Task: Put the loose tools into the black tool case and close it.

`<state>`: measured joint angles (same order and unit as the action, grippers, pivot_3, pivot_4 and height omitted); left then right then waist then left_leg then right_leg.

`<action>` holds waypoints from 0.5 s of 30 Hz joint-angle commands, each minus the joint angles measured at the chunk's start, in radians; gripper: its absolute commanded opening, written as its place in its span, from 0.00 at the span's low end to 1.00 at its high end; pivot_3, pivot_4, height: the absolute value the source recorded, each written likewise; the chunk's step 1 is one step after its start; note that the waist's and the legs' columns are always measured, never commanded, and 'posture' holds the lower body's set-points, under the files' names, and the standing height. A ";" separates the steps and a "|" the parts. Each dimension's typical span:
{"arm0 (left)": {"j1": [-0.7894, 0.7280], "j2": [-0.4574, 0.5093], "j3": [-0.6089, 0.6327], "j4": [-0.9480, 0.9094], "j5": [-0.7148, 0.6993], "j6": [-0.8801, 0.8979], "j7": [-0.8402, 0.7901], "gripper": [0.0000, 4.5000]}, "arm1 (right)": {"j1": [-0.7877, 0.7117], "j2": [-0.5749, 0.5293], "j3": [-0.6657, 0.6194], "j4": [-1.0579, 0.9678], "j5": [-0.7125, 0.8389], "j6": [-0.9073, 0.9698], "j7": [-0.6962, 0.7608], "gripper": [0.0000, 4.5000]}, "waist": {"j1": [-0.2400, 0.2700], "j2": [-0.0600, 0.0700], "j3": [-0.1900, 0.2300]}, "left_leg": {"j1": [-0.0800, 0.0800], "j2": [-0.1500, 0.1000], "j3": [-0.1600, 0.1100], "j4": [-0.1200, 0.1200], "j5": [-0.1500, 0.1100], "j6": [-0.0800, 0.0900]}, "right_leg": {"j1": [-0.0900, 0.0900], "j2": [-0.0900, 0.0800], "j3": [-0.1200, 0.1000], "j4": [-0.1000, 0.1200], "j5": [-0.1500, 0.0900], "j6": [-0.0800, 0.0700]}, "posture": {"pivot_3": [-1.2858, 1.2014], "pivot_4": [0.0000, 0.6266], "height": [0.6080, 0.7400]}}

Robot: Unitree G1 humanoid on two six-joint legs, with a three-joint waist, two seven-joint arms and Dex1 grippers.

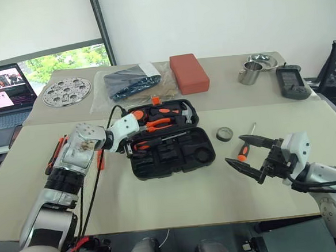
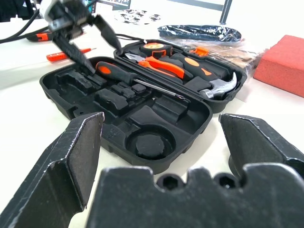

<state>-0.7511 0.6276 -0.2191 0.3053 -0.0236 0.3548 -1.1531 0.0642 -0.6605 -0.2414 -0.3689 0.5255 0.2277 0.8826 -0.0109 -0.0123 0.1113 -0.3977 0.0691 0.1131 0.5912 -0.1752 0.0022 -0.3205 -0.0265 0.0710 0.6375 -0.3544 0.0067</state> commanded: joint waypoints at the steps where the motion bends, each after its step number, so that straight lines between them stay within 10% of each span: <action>1: -0.033 -0.038 0.055 -0.017 -0.054 0.047 0.039 0.87 | 0.000 -0.005 -0.014 -0.038 0.007 -0.007 -0.004 1.00 | 0.000 0.000 0.000 | 0.000 0.000 0.000 0.000 0.000 0.000 | 0.000 0.000 0.000 0.000 0.000 0.000 | 0.52 0.24 1.00; 11: -0.106 -0.194 0.057 0.310 -0.071 -0.142 0.028 0.07 | -0.007 0.000 -0.001 -0.032 0.001 -0.014 -0.006 1.00 | 0.000 -0.001 0.000 | 0.000 -0.001 0.000 0.001 0.000 0.000 | 0.000 0.001 0.000 0.000 0.000 0.000 | 0.52 0.24 1.00; 15: -0.155 -0.214 0.063 0.466 -0.063 -0.221 0.026 0.01 | 0.004 0.003 -0.005 -0.039 0.000 -0.018 -0.012 1.00 | 0.000 -0.001 0.000 | 0.000 -0.001 0.000 0.001 0.000 0.000 | 0.000 0.001 0.000 0.000 0.000 0.000 | 0.52 0.24 1.00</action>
<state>-0.8822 0.4197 -0.1723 0.7268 -0.0934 0.1773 -1.1236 0.0652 -0.6599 -0.2282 -0.3750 0.5234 0.2275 0.8747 -0.0110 -0.0128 0.1116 -0.3980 0.0679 0.1131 0.5919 -0.1749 0.0018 -0.3208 -0.0253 0.0711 0.6374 -0.3544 0.0068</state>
